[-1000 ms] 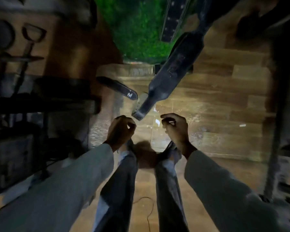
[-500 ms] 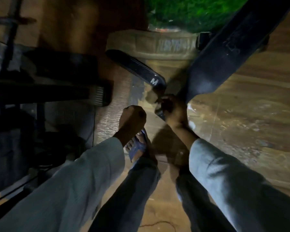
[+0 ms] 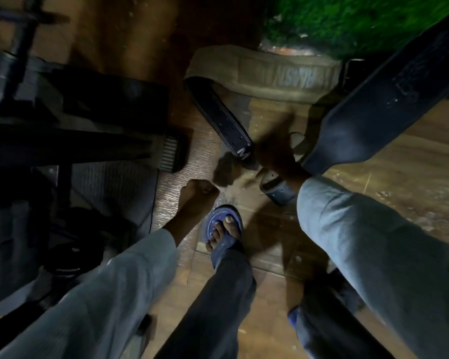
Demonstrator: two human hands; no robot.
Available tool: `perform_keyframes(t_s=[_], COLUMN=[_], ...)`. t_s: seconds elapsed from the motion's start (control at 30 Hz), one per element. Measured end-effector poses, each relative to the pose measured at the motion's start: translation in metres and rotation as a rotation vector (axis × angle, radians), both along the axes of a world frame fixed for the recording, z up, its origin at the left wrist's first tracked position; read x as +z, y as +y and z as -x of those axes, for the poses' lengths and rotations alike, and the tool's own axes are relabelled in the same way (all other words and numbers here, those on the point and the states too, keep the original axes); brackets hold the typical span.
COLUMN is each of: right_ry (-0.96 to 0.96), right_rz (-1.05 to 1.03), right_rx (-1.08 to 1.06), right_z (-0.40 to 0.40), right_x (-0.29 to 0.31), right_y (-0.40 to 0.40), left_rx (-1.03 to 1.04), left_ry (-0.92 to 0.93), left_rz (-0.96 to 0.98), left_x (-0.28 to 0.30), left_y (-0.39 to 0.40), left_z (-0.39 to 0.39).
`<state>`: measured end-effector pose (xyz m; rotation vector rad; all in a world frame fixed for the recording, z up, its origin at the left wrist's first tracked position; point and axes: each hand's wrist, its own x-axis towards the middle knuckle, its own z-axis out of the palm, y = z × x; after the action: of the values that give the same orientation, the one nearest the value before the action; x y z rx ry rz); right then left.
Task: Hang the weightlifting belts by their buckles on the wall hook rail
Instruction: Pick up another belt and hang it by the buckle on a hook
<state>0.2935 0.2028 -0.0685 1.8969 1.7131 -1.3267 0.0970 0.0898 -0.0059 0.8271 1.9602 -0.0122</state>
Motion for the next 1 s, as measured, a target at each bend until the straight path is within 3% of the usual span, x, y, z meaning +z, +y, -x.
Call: perform_keyframes(t_s=[0.07, 0.13, 0.23, 0.37, 0.47, 0.57, 0.67, 0.73, 0.8, 1.0], right_ry=[0.017, 0.05, 0.059, -0.175, -0.198, 0.085, 0.436, 0.531, 0.573, 0.635], right_rz=[-0.085, -0.162, -0.205, -0.395, -0.4, -0.244, -0.074, -0.014, 0.021, 0.106], right_rx=[0.009, -0.124, -0.194, -0.054, 0.035, 0.072, -0.036, -0.052, -0.05, -0.152], right_z=[0.0, 0.003, 0.015, 0.041, 0.047, 0.04, 0.037, 0.033, 0.024, -0.018], right_x=[0.021, 0.032, 0.021, -0.028, -0.047, -0.038, 0.01, 0.05, 0.096, 0.233], right_y=[-0.009, -0.018, -0.027, -0.039, -0.05, -0.067, -0.082, -0.094, -0.11, -0.165], left_rx=[0.089, 0.079, -0.131, -0.52, -0.589, -0.396, 0.162, 0.551, 0.803, 0.97], left_ry=[-0.044, -0.042, 0.037, 0.338, 0.446, 0.31, 0.084, -0.13, -0.355, -0.551], left_rz=[0.066, 0.102, 0.02, -0.205, -0.314, -0.309, -0.158, -0.018, 0.016, 0.036], left_x=[0.017, 0.031, 0.032, 0.002, -0.007, -0.009, 0.003, 0.027, 0.058, 0.184], left_y=[-0.005, -0.006, 0.0, 0.014, 0.015, 0.004, -0.011, -0.017, -0.024, -0.032], left_z=[-0.001, -0.004, -0.004, 0.009, 0.011, 0.007, -0.003, -0.011, -0.017, -0.045])
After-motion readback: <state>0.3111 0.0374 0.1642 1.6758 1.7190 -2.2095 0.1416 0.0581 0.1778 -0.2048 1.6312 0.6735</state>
